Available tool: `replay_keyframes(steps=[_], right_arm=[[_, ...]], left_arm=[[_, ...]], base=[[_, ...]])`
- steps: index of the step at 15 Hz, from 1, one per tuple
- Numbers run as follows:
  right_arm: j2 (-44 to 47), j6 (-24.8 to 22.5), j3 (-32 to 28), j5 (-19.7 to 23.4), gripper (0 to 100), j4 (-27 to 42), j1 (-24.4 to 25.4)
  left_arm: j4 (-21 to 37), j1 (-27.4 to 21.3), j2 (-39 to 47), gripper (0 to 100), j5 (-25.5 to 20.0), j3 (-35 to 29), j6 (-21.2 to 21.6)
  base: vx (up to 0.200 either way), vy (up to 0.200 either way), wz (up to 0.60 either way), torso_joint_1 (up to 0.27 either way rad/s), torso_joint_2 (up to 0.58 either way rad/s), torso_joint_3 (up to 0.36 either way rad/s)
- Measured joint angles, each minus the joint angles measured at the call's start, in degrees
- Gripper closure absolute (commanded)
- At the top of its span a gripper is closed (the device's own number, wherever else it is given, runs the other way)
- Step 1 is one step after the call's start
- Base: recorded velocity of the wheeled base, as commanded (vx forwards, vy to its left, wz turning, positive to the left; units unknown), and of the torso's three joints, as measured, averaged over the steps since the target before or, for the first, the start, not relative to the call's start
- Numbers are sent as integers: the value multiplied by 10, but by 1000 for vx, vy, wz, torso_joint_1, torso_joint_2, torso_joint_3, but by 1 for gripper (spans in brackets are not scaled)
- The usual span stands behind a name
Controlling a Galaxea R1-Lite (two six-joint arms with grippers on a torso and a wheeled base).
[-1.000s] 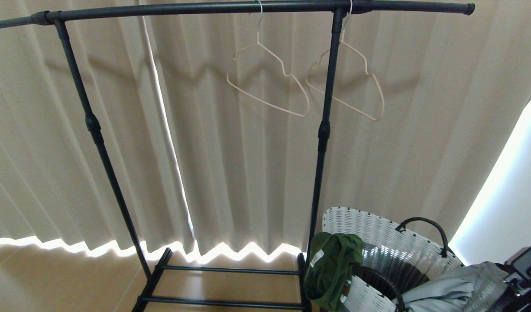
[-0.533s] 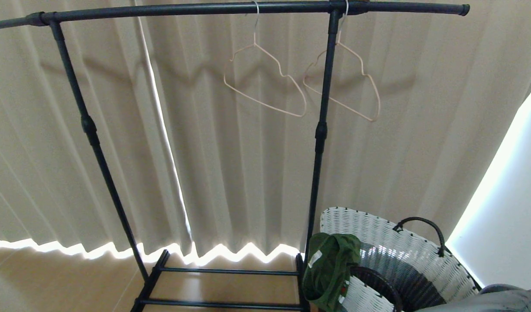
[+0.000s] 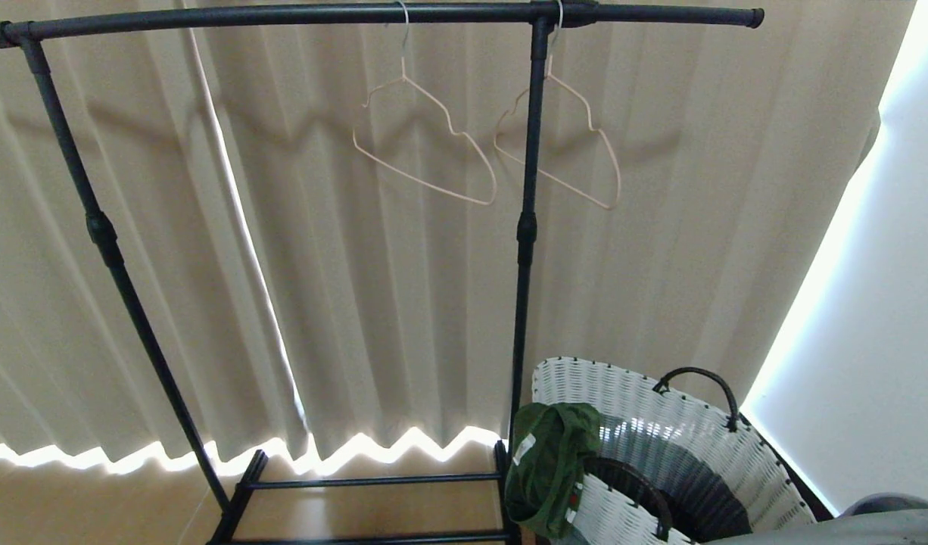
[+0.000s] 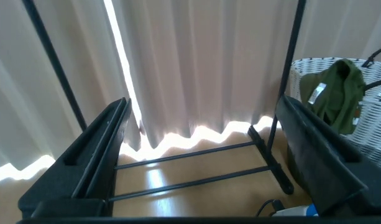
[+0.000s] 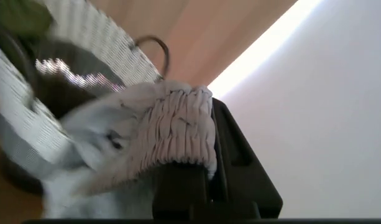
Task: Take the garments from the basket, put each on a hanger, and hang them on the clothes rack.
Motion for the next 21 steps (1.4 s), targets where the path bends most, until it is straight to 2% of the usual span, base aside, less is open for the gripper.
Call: replay_keyframes(steps=[3, 4, 8, 14, 21], right_arm=[[19, 93, -27, 60, 100, -1, 2], [28, 104, -36, 67, 100, -1, 2], [66, 107, -47, 75, 100, -6, 2], [113, 107, -59, 79, 100, -8, 3], [143, 107, -74, 79, 100, -7, 26]], left_arm=[[0, 0, 0, 0, 0, 0, 0], [0, 0, 0, 0, 0, 0, 0], [0, 0, 0, 0, 0, 0, 2], [0, -1, 0, 0, 0, 0, 8], [0, -1, 0, 0, 0, 0, 7]], base=[[-200, 0, 0, 2, 1, 1], [-200, 0, 0, -7, 2, 2], [-200, 0, 0, -1, 1, 5], [0, 0, 0, 0, 0, 0], [0, 200, 0, 3, 3, 2]])
